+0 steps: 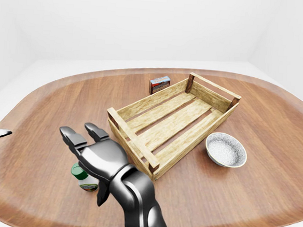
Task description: Pick up the salad dressing and put it in the tray.
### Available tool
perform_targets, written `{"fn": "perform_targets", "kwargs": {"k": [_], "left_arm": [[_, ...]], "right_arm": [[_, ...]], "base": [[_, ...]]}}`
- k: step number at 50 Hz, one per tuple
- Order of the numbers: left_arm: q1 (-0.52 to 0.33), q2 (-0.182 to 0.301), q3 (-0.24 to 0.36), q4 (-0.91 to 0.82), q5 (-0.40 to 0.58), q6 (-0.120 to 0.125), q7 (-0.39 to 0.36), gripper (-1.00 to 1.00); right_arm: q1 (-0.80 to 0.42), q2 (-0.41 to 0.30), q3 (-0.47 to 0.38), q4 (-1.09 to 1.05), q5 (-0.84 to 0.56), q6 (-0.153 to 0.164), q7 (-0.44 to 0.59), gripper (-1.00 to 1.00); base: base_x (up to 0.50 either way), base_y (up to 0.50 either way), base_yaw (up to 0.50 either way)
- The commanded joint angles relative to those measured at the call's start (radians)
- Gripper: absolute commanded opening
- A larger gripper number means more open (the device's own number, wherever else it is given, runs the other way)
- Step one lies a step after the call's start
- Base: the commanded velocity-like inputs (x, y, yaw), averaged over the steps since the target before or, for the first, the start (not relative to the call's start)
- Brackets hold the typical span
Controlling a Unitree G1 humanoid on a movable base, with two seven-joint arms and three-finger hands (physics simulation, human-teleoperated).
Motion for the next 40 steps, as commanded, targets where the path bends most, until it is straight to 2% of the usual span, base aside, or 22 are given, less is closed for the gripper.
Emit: {"fn": "perform_targets", "kwargs": {"k": [1, 6, 9, 16, 25, 29, 35, 40], "left_arm": [[0.001, -0.001, -0.003, 0.013, 0.002, 0.000, -0.002, 1.00], [0.003, -0.001, -0.002, 0.015, 0.000, 0.000, -0.002, 1.00], [0.005, -0.003, -0.002, 0.018, 0.000, 0.000, -0.003, 1.00], [0.006, -0.002, 0.001, 0.024, -0.003, 0.000, -0.003, 1.00], [0.012, -0.005, 0.003, 0.025, -0.006, 0.000, -0.007, 1.00], [0.012, -0.005, 0.007, 0.027, -0.008, 0.000, -0.008, 1.00], [0.011, -0.003, 0.009, 0.029, -0.011, 0.000, -0.006, 1.00], [0.011, -0.001, 0.011, 0.032, -0.014, 0.000, -0.006, 1.00]], "right_arm": [[-0.047, 0.129, 0.082, 0.165, -0.099, 0.000, 0.000, 1.00], [-0.072, 0.174, 0.089, 0.242, -0.093, 0.000, 0.000, 1.00], [-0.062, 0.192, 0.121, 0.285, -0.084, 0.000, 0.000, 1.00], [-0.021, 0.206, 0.231, 0.322, -0.076, 0.000, 0.000, 1.00], [-0.027, 0.209, 0.295, 0.409, -0.076, 0.000, 0.000, 1.00], [-0.058, 0.209, 0.238, 0.522, -0.053, 0.000, 0.000, 1.00], [-0.199, 0.209, 0.018, 0.762, -0.060, 0.000, 0.000, 1.00], [-0.185, 0.209, 0.005, 0.763, -0.090, 0.000, 0.000, 1.00]], "base": [[0.00, 0.00, 0.00], [0.00, 0.00, 0.00], [0.00, 0.00, 0.00], [0.00, 0.00, 0.00], [0.00, 0.00, 0.00], [0.00, 0.00, 0.00], [0.00, 0.00, 0.00], [0.00, 0.00, 0.00]]}}
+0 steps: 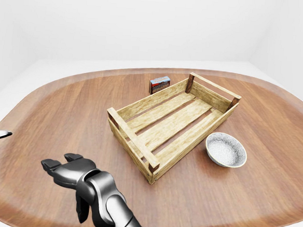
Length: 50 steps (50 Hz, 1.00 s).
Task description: Pick up the salad dressing and put it in the tray.
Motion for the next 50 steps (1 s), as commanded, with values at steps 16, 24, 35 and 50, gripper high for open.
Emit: {"fn": "perform_targets", "kwargs": {"k": [16, 24, 35, 50], "left_arm": [[0.003, -0.003, -0.010, 0.010, 0.005, 0.000, -0.003, 1.00], [0.003, -0.003, -0.007, 0.004, 0.005, 0.000, -0.003, 1.00], [0.003, -0.005, -0.011, 0.016, 0.011, 0.000, -0.008, 1.00], [0.006, -0.010, -0.015, 0.013, 0.014, 0.000, -0.013, 1.00]], "right_arm": [[-0.036, 0.000, -0.102, 0.150, -0.033, 0.000, 0.000, 1.00], [-0.020, 0.000, -0.093, 0.163, -0.026, 0.000, 0.000, 1.00], [-0.040, 0.000, -0.118, 0.222, -0.011, 0.000, 0.000, 1.00], [-0.121, 0.000, -0.174, 0.336, -0.011, 0.000, -0.006, 1.00]], "base": [[0.00, 0.00, 0.00], [0.00, 0.00, 0.00], [0.00, 0.00, 0.00], [0.00, 0.00, 0.00]]}}
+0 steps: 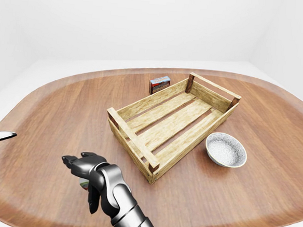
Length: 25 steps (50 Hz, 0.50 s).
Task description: Pick up the salad dressing and put it in the tray.
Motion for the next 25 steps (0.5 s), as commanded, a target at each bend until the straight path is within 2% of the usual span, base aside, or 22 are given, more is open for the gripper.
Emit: {"fn": "perform_targets", "kwargs": {"k": [1, 9, 10, 13, 18, 25], "left_arm": [[0.001, -0.001, 0.001, -0.003, -0.001, 0.000, -0.003, 1.00], [0.003, -0.003, 0.001, 0.004, 0.000, 0.000, -0.005, 1.00], [0.003, -0.003, 0.000, 0.007, 0.000, 0.000, -0.006, 1.00], [0.001, 0.002, 0.007, 0.007, -0.006, 0.000, -0.005, 1.00], [0.003, 0.000, 0.002, 0.008, -0.005, 0.000, -0.004, 1.00], [0.004, -0.001, 0.003, -0.002, -0.006, 0.000, -0.003, 1.00]], "right_arm": [[-0.033, 0.000, -0.033, 0.146, -0.024, 0.000, 0.007, 1.00], [-0.028, 0.000, -0.031, 0.182, -0.010, 0.000, 0.000, 1.00], [-0.012, 0.000, -0.023, 0.165, 0.003, 0.000, 0.014, -1.00], [0.022, 0.000, 0.016, 0.111, 0.014, 0.000, 0.014, -1.00], [-0.012, 0.000, -0.020, 0.118, 0.027, 0.000, 0.014, -1.00], [-0.003, 0.000, -0.019, 0.099, 0.029, 0.000, 0.014, -1.00]], "base": [[0.00, 0.00, 0.00], [0.00, 0.00, 0.00], [0.00, 0.00, 0.00], [0.00, 0.00, 0.00], [0.00, 0.00, 0.00], [0.00, 0.00, 0.00]]}}
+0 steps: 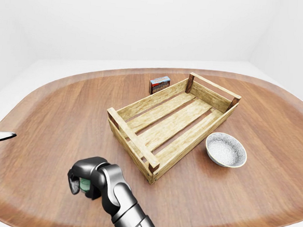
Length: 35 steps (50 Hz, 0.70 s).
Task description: Pick up the salad dressing and put it in the tray.
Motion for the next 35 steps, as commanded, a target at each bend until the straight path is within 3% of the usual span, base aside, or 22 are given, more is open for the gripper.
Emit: {"fn": "perform_targets", "kwargs": {"k": [1, 22, 35], "left_arm": [[0.001, -0.001, 0.000, -0.006, -0.002, 0.000, 0.000, 1.00], [0.000, -0.001, -0.004, 0.002, 0.007, 0.000, -0.003, 1.00], [0.004, -0.009, -0.012, 0.003, 0.015, 0.000, -0.010, 1.00]], "right_arm": [[0.019, 0.000, -0.001, 0.047, 0.012, 0.000, 0.002, -1.00], [-0.017, 0.000, -0.056, 0.071, 0.030, 0.000, 0.002, -1.00], [-0.040, 0.000, -0.023, -0.153, 0.025, 0.000, 0.002, -1.00]], "base": [[0.00, 0.00, 0.00], [0.00, 0.00, 0.00], [0.00, 0.00, 0.00]]}}
